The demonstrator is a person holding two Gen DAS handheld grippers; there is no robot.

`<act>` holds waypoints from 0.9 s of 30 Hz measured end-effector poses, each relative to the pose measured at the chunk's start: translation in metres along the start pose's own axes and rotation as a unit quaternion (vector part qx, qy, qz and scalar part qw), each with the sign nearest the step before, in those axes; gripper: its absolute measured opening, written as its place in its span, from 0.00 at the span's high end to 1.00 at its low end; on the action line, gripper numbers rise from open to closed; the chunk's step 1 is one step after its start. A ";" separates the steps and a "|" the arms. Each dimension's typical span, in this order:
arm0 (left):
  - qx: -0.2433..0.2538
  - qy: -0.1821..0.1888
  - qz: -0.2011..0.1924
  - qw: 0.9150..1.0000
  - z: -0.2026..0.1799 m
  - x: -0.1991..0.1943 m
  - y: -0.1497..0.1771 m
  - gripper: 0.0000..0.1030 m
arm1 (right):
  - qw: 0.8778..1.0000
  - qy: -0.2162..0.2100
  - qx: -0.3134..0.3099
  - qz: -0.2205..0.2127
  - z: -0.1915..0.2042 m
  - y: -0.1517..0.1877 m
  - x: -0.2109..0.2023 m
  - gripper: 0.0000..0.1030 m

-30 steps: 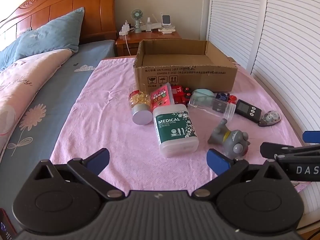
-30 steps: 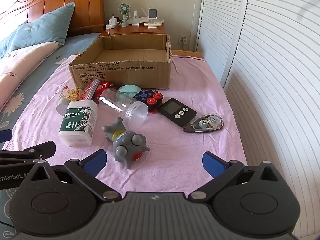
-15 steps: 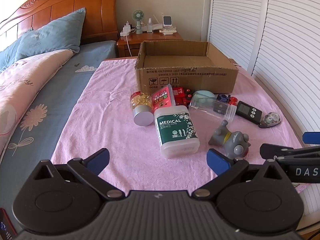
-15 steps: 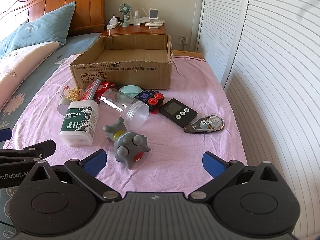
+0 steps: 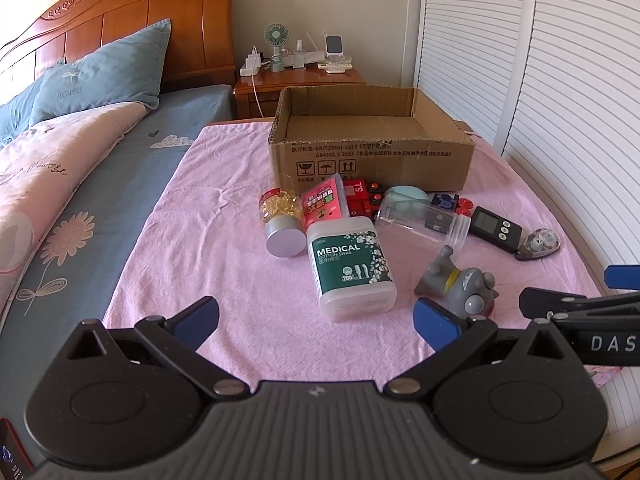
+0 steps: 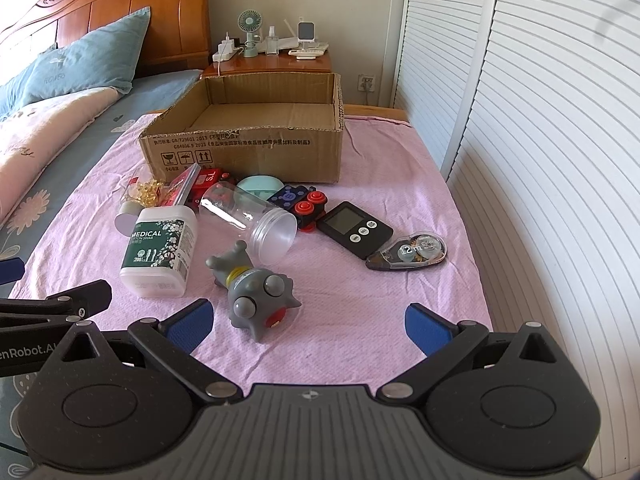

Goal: Organize rigid objects

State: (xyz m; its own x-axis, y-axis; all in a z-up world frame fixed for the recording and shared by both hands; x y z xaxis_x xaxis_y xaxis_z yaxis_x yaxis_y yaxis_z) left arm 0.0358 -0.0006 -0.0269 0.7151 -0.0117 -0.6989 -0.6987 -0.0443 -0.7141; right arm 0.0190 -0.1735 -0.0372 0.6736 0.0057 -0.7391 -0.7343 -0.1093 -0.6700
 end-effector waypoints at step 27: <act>0.000 0.007 0.014 1.000 -0.001 0.015 -0.001 0.01 | 1.000 -0.010 0.003 0.004 -0.001 -0.003 0.010 0.00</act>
State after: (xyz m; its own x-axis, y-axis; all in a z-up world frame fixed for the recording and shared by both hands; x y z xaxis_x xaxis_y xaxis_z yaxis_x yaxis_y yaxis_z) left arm 0.0474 -0.0021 -0.0364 0.6952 -0.0272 -0.7183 -0.7187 -0.0438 -0.6939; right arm 0.0278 -0.1740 -0.0429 0.6653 0.0240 -0.7462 -0.7407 -0.1041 -0.6637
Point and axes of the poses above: each gripper's, at about its wrist camera, not at the fingertips, and x roughly the way its jaws point, z to its left, y to its underside, the point moved 5 cm from there along x, roughly the way its jaws point, and after that the axes turned 4 degrees about -x, right-handed, at the moved point
